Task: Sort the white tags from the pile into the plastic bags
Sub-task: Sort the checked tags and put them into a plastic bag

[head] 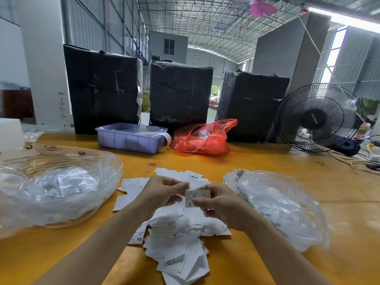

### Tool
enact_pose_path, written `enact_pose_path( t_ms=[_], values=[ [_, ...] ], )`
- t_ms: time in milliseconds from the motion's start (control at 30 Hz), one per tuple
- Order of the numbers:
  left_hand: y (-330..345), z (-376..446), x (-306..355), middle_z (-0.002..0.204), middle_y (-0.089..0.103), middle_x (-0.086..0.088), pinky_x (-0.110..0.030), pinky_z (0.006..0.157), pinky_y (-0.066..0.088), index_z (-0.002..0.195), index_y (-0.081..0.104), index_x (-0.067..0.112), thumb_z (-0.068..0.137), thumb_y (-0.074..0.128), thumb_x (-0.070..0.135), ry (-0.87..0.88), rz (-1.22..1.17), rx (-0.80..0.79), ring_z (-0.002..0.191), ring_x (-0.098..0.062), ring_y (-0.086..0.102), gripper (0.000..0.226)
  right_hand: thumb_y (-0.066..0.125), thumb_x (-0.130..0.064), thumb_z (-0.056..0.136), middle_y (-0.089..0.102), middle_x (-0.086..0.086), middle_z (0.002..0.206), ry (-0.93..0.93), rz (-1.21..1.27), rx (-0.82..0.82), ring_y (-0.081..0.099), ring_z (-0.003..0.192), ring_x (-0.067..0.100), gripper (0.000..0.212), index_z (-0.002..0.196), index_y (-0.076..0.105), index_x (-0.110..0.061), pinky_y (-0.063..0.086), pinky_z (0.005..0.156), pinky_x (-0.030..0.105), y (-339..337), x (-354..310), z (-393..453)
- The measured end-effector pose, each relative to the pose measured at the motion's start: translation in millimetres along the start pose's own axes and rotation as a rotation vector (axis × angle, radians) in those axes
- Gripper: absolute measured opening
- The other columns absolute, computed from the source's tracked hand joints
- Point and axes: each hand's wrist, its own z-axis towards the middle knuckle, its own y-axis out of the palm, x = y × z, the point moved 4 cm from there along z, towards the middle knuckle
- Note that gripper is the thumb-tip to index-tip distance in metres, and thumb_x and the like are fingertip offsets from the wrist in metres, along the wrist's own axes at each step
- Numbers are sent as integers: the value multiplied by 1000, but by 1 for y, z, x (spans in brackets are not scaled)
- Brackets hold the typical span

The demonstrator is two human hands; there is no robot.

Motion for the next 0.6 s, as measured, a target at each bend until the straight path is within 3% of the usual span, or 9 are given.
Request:
enact_pose_path(
  t_ms=[100, 233, 400, 467, 533, 600],
  values=[
    [6, -1, -2, 73, 73, -9, -23, 64, 52, 82, 75, 6, 78, 74, 21, 3, -24, -1, 63, -13, 64, 16, 74, 0, 76, 64, 13, 80, -82, -43, 76, 56, 67, 16, 29, 102, 60, 0, 46, 58, 23, 2, -2, 1],
    [9, -2, -5, 71, 71, -9, -22, 57, 50, 81, 74, 7, 78, 75, 22, -23, -176, 89, 63, -14, 63, 15, 61, -15, 91, 63, 5, 78, -287, -231, 271, 55, 62, 7, 24, 112, 62, -4, 48, 59, 18, 2, -9, 0],
    [15, -5, -10, 61, 68, -2, -15, 42, 44, 79, 74, 11, 78, 75, 22, -114, -314, 126, 52, -9, 63, 11, 55, -26, 95, 55, 4, 89, -385, -510, 143, 48, 68, 6, 27, 110, 63, -6, 41, 63, 18, 23, -14, -2],
    [15, -6, -12, 61, 68, 0, -16, 43, 43, 81, 72, 12, 78, 74, 23, -149, -353, 146, 52, -9, 62, 11, 60, -25, 92, 58, 5, 96, -385, -498, 137, 52, 70, 7, 31, 119, 60, -10, 45, 66, 20, 27, -14, -2],
    [13, -5, -13, 67, 67, -3, -21, 49, 42, 86, 71, 13, 77, 75, 25, -168, -372, 182, 62, -14, 59, 16, 65, -21, 88, 63, 8, 104, -348, -420, 200, 63, 80, 17, 49, 134, 49, -14, 53, 78, 28, 22, -13, -3],
    [12, -4, -12, 70, 65, -5, -22, 52, 40, 85, 69, 13, 77, 75, 27, -167, -395, 197, 67, -16, 58, 16, 67, -17, 86, 64, 8, 104, -329, -352, 277, 65, 90, 23, 54, 136, 47, -11, 54, 82, 30, 15, -14, -4]
  ],
)
